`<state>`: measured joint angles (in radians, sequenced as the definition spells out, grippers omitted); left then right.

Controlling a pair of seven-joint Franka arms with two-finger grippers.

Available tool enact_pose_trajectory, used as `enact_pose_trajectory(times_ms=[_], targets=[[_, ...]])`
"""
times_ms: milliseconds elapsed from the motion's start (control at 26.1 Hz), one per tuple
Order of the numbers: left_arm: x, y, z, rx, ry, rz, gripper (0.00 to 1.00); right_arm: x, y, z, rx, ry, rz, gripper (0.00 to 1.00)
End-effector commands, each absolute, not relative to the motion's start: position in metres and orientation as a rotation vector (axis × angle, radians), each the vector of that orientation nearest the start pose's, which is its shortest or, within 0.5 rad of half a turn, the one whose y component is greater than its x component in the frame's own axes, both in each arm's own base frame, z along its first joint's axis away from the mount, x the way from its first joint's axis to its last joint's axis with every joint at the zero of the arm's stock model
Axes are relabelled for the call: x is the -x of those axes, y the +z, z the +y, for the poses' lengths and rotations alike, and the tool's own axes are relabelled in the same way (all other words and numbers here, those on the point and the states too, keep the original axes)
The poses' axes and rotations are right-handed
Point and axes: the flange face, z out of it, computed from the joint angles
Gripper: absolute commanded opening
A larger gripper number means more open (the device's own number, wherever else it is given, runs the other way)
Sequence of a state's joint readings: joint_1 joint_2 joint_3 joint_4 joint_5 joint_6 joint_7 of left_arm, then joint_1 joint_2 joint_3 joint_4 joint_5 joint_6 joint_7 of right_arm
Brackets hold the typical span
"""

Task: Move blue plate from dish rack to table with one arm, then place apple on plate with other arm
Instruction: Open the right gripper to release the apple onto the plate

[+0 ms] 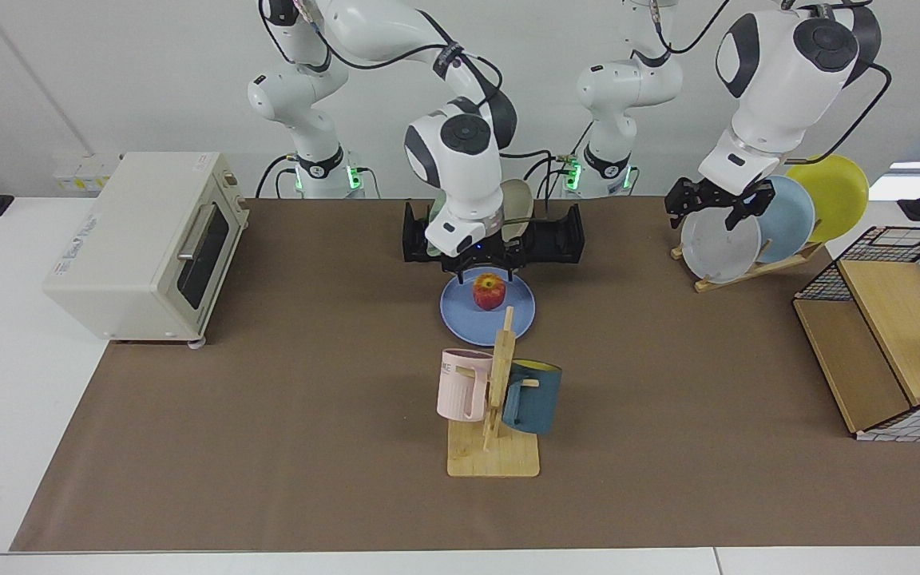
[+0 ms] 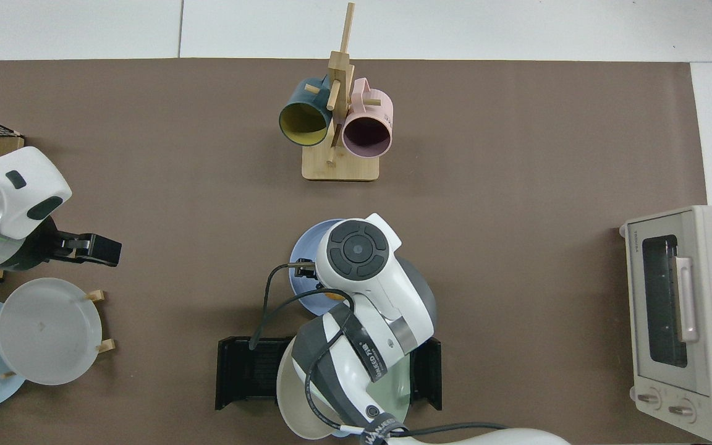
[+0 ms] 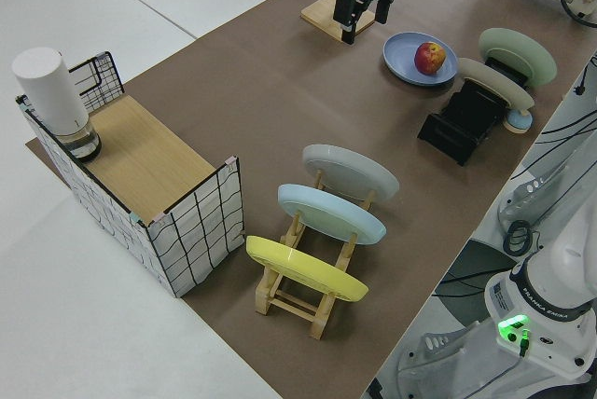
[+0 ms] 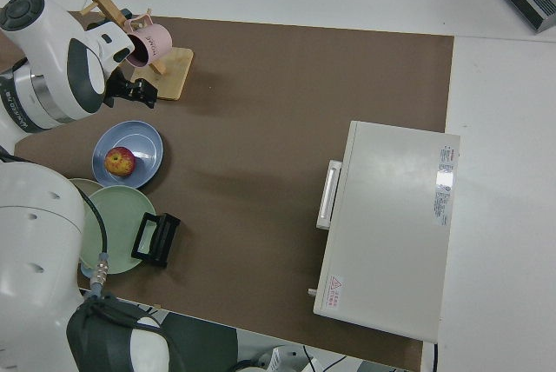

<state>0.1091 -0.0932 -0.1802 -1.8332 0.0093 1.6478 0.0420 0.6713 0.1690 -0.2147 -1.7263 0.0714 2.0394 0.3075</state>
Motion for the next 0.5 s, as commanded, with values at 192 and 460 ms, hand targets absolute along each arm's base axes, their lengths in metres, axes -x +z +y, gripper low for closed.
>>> enact_pose_trajectory(times_ms=[192,460], targets=[[-0.520,0.562,-0.038,3.087,0.135,0.190,1.00,-0.588,0.534,0.146,3.063,-0.261,-0.381,1.00],[-0.521,0.563,-0.038,3.087,0.130,0.190,1.00,-0.598,0.536,0.048,3.089,-0.232,-0.378,1.00]])
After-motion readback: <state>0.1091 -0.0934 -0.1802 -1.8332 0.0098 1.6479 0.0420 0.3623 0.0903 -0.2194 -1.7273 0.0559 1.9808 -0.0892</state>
